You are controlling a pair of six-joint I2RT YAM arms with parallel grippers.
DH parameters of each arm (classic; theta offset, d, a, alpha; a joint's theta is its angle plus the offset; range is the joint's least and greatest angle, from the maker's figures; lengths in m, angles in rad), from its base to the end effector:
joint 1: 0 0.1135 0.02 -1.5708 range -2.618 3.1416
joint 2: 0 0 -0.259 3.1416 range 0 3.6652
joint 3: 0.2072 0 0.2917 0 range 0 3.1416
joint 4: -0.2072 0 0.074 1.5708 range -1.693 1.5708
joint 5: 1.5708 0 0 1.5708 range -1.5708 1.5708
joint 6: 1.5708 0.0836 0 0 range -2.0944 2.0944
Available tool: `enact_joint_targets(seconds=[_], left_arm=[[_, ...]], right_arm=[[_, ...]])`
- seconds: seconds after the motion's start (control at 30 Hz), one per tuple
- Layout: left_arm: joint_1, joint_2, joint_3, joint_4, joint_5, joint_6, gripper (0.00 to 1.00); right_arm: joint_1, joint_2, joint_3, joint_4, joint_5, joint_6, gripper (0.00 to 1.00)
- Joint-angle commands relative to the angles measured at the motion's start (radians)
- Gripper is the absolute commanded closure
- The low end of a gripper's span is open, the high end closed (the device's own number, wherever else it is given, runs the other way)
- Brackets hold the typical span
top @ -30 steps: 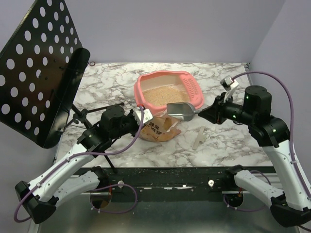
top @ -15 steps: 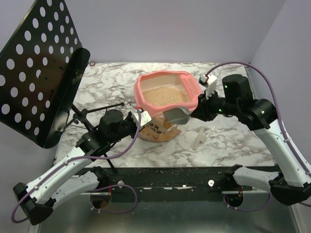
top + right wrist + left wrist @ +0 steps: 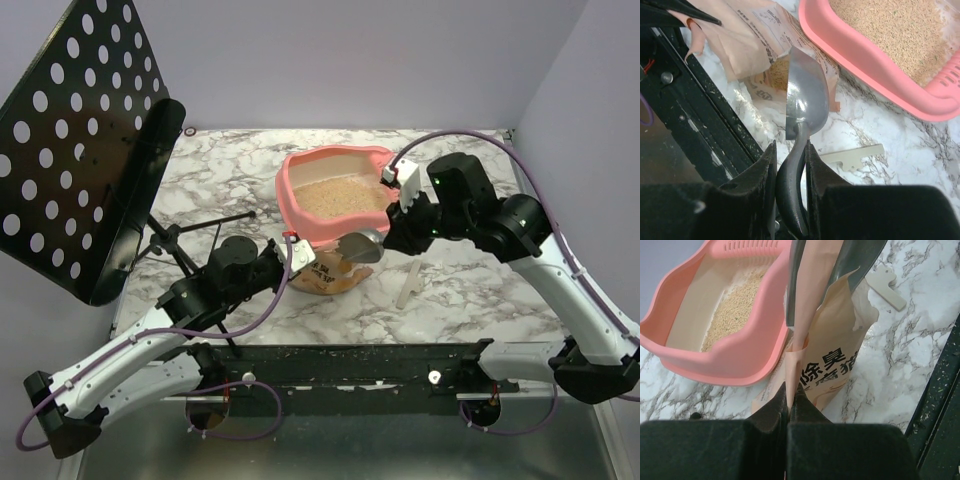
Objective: Fill the litter box with clean litter
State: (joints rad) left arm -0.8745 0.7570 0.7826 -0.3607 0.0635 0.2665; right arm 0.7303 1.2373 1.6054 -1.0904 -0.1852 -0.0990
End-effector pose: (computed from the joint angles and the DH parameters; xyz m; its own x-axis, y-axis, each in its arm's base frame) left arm 0.1654 -0.2061 0.3069 0.0083 0.3999 -0.9165 0.8313 0.5067 0.2286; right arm 0.2111 0.2097 0.4137 -0.4151 -0.5021 -0.7586 -0.8036 0.5934 0.0470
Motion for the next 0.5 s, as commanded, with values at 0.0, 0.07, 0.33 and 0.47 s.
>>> enact_joint_targets(seconds=[0.0,0.07,0.33,0.47], left_arm=[[-0.023,-0.022,-0.008,0.026,-0.021,-0.012,1.00],[-0.026,-0.025,-0.008,0.025,-0.016,-0.012,1.00],[-0.040,-0.056,-0.009,0.029,0.019,-0.015,1.00],[-0.057,-0.056,-0.005,0.025,0.045,-0.024,1.00]], right_arm=[[0.006,-0.076,-0.054,-0.101,0.064,-0.071,1.00],[0.007,-0.099,-0.079,-0.103,0.058,-0.085,1.00],[0.020,-0.070,-0.102,-0.085,-0.011,-0.142,1.00],[0.026,0.020,-0.098,-0.005,0.047,-0.110,1.00]])
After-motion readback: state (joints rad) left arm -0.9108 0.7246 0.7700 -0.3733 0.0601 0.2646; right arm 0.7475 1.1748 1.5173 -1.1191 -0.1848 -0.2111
